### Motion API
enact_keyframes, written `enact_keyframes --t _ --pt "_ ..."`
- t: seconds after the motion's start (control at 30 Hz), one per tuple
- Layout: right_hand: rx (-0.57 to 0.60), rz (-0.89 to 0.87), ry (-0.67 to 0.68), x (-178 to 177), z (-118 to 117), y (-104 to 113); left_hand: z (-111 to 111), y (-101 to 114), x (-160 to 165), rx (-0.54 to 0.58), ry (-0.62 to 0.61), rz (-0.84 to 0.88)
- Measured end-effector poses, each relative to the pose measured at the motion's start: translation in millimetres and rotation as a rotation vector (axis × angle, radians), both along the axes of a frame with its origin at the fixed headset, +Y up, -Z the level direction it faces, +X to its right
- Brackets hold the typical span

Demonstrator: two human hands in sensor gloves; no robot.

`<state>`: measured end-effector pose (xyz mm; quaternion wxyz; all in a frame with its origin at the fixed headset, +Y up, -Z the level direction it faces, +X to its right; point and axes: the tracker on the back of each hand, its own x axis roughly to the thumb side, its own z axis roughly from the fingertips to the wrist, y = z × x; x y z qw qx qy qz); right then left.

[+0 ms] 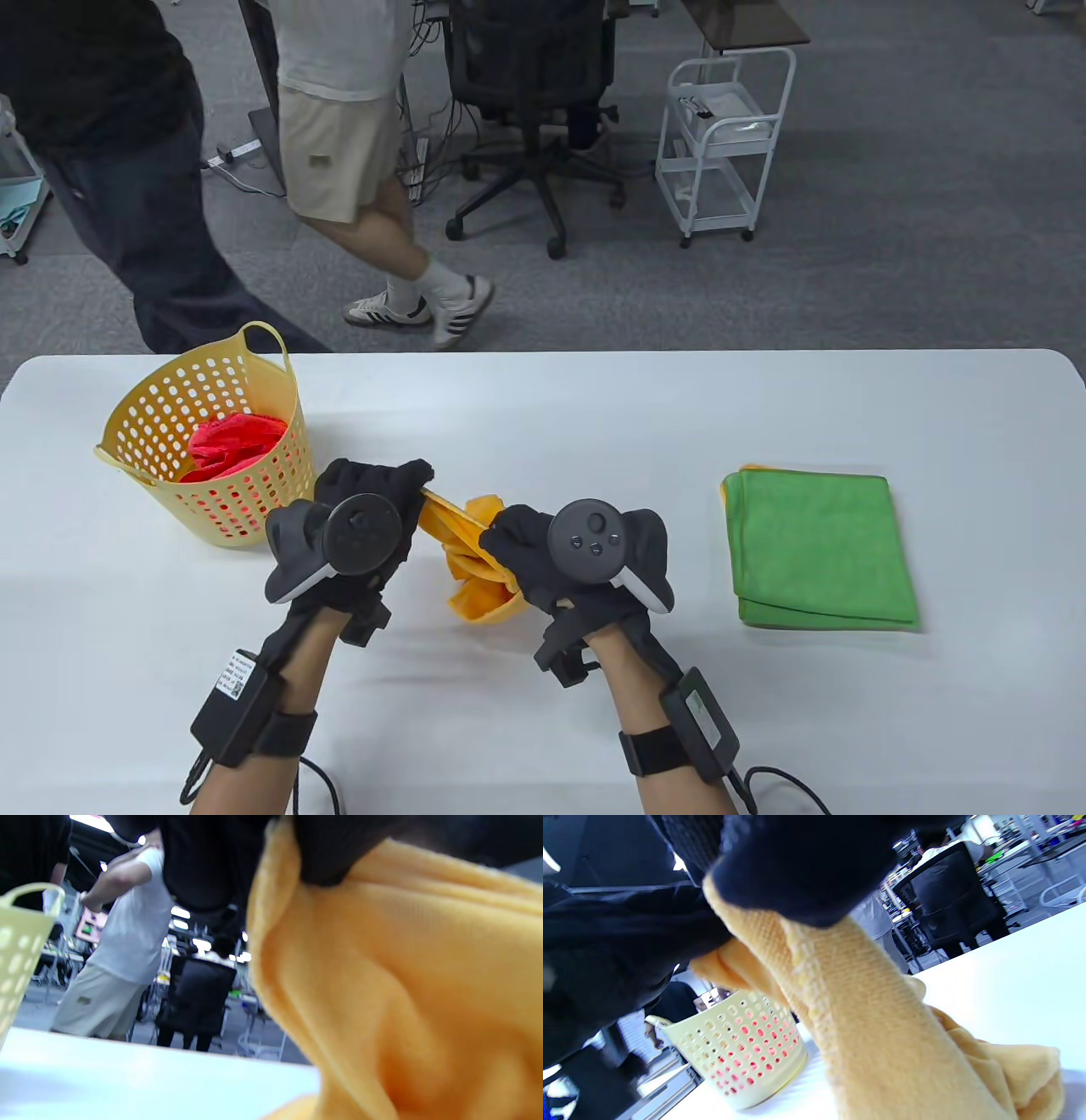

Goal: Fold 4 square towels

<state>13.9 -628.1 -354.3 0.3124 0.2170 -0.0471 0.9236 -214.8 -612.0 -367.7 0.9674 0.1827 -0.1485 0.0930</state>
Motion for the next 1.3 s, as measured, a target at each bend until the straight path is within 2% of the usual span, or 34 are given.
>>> enact_keyframes --t 0.13,0.27,0.4,0.53,0.73,1.07,1.3 --pt "-0.028 0.186 0.022 -16.2 6.4 -2.2 7.7 8.5 -2.6 0.059 -0.011 0.112" --pt "-0.037 0.370 -0.097 -29.9 12.0 -10.5 15.0 17.1 -7.1 0.093 -0.038 0.161" --pt "-0.070 0.446 -0.224 -27.9 9.5 -14.3 15.9 19.1 -11.1 0.120 -0.041 0.176" --pt "-0.124 0.452 -0.321 -15.0 3.4 -18.4 19.0 25.3 -19.2 0.139 -0.041 0.229" --pt "-0.119 0.490 -0.423 4.3 -1.8 -17.1 28.4 41.3 -37.9 0.213 -0.006 0.337" --pt "-0.097 0.459 -0.354 36.8 3.7 -22.9 28.9 48.8 -74.5 0.207 0.064 0.447" --pt "-0.177 0.343 -0.237 65.8 13.1 -13.1 28.9 51.9 -83.3 0.198 0.121 0.440"
